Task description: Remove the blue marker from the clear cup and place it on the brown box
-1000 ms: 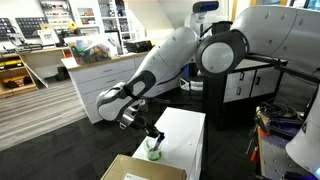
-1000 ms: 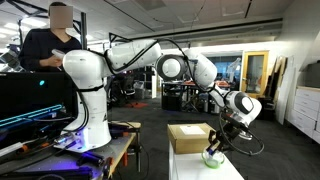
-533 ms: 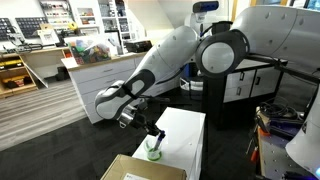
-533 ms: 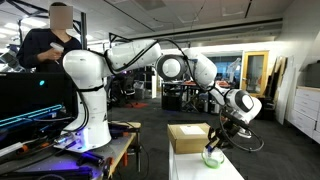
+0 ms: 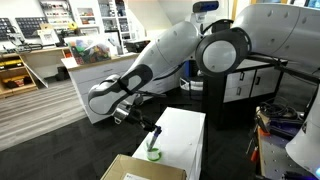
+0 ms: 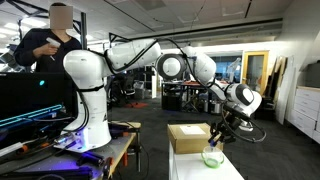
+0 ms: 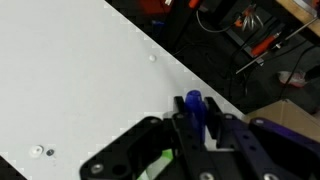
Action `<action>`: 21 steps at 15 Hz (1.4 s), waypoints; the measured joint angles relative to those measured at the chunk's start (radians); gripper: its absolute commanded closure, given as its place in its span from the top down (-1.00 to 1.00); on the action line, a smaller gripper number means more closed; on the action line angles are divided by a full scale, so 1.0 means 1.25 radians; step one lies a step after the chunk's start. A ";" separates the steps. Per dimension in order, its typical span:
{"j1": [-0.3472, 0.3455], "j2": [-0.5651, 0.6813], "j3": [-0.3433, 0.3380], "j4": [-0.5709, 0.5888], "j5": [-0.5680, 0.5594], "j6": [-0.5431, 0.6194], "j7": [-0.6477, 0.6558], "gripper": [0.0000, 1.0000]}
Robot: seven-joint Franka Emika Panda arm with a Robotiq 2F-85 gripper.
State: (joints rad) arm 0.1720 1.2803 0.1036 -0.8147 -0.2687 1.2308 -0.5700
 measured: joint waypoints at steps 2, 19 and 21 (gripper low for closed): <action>0.000 -0.010 -0.005 0.004 -0.009 -0.006 0.000 -0.85; 0.021 -0.033 -0.038 0.055 -0.026 -0.015 0.003 -0.85; 0.033 -0.034 -0.038 0.073 -0.026 -0.023 0.004 -0.85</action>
State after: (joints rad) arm 0.2137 1.2383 0.0566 -0.7233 -0.3011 1.2018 -0.5650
